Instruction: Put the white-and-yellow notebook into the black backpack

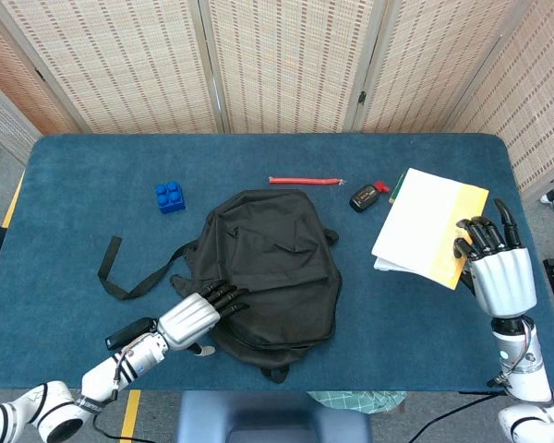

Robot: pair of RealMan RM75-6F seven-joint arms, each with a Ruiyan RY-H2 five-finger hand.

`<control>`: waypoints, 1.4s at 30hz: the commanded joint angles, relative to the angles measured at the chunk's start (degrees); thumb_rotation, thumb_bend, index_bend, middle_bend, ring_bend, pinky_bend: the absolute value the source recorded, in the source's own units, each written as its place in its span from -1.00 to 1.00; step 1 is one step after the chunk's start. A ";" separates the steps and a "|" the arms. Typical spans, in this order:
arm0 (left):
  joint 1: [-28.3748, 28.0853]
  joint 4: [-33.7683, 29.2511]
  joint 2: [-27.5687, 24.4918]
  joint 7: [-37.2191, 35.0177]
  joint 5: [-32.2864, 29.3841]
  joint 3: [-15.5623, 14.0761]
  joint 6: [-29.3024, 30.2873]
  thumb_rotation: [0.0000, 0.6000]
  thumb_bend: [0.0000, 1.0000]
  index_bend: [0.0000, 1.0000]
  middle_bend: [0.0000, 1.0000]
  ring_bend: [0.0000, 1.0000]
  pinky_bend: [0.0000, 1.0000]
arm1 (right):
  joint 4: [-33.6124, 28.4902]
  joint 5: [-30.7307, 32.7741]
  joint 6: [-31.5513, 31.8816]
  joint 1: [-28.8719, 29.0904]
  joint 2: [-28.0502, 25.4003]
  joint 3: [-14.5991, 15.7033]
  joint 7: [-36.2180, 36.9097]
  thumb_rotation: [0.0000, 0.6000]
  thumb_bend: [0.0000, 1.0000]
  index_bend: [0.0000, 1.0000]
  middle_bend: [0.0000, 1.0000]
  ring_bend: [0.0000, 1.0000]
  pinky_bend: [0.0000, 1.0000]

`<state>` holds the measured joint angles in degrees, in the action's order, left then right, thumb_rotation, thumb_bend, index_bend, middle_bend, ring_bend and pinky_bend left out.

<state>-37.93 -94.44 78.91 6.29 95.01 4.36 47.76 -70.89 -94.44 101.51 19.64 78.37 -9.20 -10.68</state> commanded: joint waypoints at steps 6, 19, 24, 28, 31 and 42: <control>-3.77 4.45 7.52 7.27 -9.76 2.04 -5.13 1.00 -0.60 -0.59 -0.88 -0.87 -1.00 | 1.50 0.22 -0.42 -0.57 0.65 -0.25 1.25 1.00 -0.10 0.43 -0.13 -0.30 -0.75; -6.55 6.13 11.07 6.17 -18.67 3.67 -6.62 1.00 -0.55 -0.46 -0.83 -0.83 -1.00 | 2.77 0.62 -0.96 -1.17 1.21 -0.76 2.41 1.00 -0.10 0.43 -0.13 -0.30 -0.75; -7.50 5.60 10.94 6.66 -20.66 3.87 -6.52 1.00 -0.53 -0.44 -0.83 -0.83 -1.00 | 2.82 0.63 -1.15 -1.27 1.23 -0.93 2.51 1.00 -0.10 0.43 -0.13 -0.30 -0.75; -7.89 5.53 11.13 6.69 -21.70 3.80 -6.39 1.00 -0.48 -0.35 -0.81 -0.81 -1.00 | 2.95 0.68 -1.34 -1.36 1.34 -0.94 2.64 1.00 -0.10 0.43 -0.13 -0.30 -0.75; -7.99 5.50 11.42 5.91 -22.65 4.01 -6.05 1.00 -0.34 -0.22 -0.76 -0.77 -1.00 | 3.11 0.72 -1.56 -1.42 1.42 -0.91 2.71 1.00 -0.10 0.43 -0.13 -0.30 -0.75; -6.88 7.37 14.73 1.48 -27.45 4.74 -2.89 1.00 0.01 0.26 -0.51 -0.57 -1.00 | 3.02 -0.13 -0.35 -1.77 1.53 -1.17 3.74 1.00 -0.10 0.43 -0.13 -0.30 -0.75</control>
<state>-45.14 -87.17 93.29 8.20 67.91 8.97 44.21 -67.81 -94.49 101.08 17.90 79.93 -10.34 -7.01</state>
